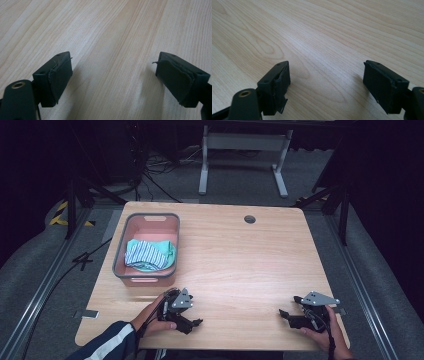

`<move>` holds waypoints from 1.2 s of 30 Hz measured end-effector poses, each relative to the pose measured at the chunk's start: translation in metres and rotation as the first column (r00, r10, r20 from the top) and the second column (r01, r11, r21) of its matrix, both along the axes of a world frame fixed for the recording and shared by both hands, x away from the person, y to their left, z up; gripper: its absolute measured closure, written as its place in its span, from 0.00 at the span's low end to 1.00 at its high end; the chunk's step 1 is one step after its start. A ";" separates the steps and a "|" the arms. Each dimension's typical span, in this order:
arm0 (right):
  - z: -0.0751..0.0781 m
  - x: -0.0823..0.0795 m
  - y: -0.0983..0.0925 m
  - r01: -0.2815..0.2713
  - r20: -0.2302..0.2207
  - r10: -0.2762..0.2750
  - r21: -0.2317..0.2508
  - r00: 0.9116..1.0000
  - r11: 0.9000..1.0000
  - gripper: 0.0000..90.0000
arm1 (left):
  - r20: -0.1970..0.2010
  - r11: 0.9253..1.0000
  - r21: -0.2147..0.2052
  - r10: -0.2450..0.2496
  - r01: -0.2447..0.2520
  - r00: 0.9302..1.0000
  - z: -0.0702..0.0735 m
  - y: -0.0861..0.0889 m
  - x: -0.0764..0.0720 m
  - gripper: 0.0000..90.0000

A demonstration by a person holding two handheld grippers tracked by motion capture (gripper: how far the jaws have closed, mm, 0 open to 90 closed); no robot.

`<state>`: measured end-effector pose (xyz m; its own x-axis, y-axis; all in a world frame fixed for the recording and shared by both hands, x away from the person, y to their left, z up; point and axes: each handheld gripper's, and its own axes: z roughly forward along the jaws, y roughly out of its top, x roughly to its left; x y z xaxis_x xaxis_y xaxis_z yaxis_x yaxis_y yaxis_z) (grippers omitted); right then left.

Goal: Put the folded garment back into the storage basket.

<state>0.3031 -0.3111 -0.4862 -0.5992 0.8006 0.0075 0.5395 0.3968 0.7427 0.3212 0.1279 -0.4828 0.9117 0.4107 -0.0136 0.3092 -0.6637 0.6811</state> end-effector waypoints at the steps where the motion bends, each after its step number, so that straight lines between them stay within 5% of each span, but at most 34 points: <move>1: 0.000 0.000 0.000 0.001 0.000 -0.001 0.002 1.000 1.000 0.25 | 0.000 1.000 0.000 0.000 0.000 1.000 0.000 0.000 0.000 0.16; 36: 0.000 0.001 -0.001 -0.004 -0.001 0.004 0.001 1.000 1.000 0.24 | -0.004 1.000 0.006 -0.016 0.016 1.000 0.000 -0.002 0.004 0.11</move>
